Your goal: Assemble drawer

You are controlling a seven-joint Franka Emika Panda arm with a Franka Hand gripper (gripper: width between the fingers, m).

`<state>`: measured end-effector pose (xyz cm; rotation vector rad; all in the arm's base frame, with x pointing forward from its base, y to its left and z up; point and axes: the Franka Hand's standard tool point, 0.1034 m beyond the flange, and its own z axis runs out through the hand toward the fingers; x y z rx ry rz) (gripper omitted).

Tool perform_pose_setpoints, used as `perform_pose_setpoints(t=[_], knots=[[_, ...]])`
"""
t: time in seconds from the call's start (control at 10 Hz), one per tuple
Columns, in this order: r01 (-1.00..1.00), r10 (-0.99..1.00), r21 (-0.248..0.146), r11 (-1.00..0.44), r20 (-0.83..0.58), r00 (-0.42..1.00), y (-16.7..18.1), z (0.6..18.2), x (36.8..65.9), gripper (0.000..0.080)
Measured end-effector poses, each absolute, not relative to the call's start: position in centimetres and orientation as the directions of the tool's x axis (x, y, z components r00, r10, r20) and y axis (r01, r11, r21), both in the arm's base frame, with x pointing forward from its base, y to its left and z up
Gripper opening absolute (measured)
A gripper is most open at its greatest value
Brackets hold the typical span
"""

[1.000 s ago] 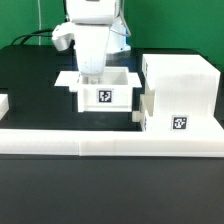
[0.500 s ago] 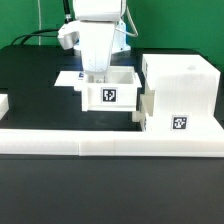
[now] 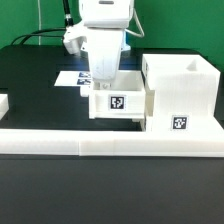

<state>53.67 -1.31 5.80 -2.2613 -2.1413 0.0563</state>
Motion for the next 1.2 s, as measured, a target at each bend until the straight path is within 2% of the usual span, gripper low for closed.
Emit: perform_pose_setpoints(t=[0.4,0.6,1.2], knots=[[0.996,0.997,-0.031,-0.083,-0.002,0.083,-0.4,5.6,53.6,0.0042],[0.998,0.998,-0.018,-0.056,0.005,0.056,1.1,5.4,53.1,0.0042],[0.998,0.998,0.002,-0.063,0.006,0.063,1.2,5.4,53.2,0.0042]])
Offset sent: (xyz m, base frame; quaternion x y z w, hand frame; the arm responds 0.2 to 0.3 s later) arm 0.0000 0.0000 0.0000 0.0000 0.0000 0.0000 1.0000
